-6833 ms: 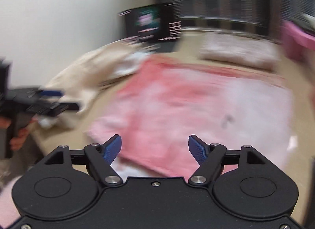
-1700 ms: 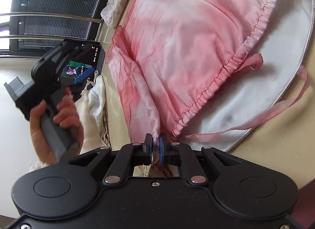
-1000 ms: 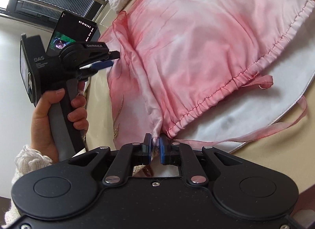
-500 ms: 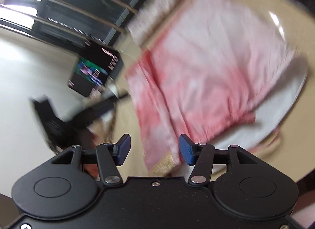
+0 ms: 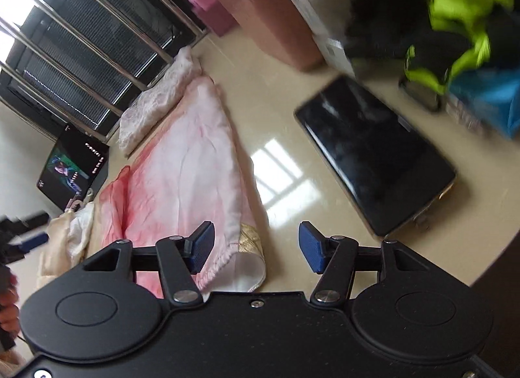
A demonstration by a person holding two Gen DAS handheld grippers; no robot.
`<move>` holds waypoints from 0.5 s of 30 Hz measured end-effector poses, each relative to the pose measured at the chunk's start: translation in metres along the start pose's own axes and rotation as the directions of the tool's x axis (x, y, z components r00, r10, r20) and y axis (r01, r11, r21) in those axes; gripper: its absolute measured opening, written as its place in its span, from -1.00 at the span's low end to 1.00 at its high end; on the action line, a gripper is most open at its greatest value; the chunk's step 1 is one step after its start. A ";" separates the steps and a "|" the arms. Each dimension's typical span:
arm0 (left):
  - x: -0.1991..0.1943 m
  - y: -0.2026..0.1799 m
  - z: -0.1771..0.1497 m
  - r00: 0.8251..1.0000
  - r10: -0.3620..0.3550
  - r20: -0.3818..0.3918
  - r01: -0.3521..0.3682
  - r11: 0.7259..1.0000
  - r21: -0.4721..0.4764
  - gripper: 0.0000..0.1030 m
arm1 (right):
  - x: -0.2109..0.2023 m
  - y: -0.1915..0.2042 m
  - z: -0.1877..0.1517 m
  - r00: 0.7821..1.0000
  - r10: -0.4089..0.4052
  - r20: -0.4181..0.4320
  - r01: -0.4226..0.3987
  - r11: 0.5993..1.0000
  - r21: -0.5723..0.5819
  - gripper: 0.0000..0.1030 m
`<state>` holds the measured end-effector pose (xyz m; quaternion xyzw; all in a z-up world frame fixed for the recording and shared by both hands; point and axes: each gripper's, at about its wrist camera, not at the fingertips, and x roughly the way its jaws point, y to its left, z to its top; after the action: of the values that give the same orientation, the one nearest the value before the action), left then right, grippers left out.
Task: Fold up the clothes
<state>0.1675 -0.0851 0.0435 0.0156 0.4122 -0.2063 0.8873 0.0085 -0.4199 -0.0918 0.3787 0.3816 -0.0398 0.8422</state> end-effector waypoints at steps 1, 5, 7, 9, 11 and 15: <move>-0.001 -0.008 0.006 1.000 0.000 -0.003 0.000 1.000 0.010 0.83 | 0.005 -0.003 0.000 1.000 0.023 -0.011 -0.023 1.000 0.004 0.18; 0.012 -0.043 0.026 0.998 0.020 -0.058 -0.017 0.998 0.056 0.83 | 0.025 0.000 -0.003 0.999 0.039 -0.036 -0.040 0.999 -0.011 0.03; 0.020 -0.061 0.035 0.996 0.023 -0.086 -0.015 0.996 0.086 0.83 | 0.031 0.000 -0.005 0.998 0.036 -0.045 -0.036 0.999 -0.006 -0.61; 0.033 -0.083 0.041 0.992 0.071 -0.105 -0.057 0.990 0.131 0.83 | 0.032 -0.003 -0.008 0.997 0.066 -0.049 -0.065 0.998 0.020 -0.78; 0.048 -0.105 0.046 0.983 0.138 -0.118 -0.116 0.978 0.174 0.83 | 0.031 -0.004 -0.011 0.994 0.100 -0.042 -0.099 0.995 0.026 -0.86; 0.085 -0.139 0.054 0.969 0.176 -0.174 -0.146 0.974 0.172 0.83 | 0.025 0.016 -0.015 0.996 0.087 0.004 -0.086 0.988 -0.126 -0.89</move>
<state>0.2028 -0.2531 0.0359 0.1386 0.4737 -0.1631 0.8543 0.0222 -0.3935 -0.1051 0.3411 0.3625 0.0191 0.8671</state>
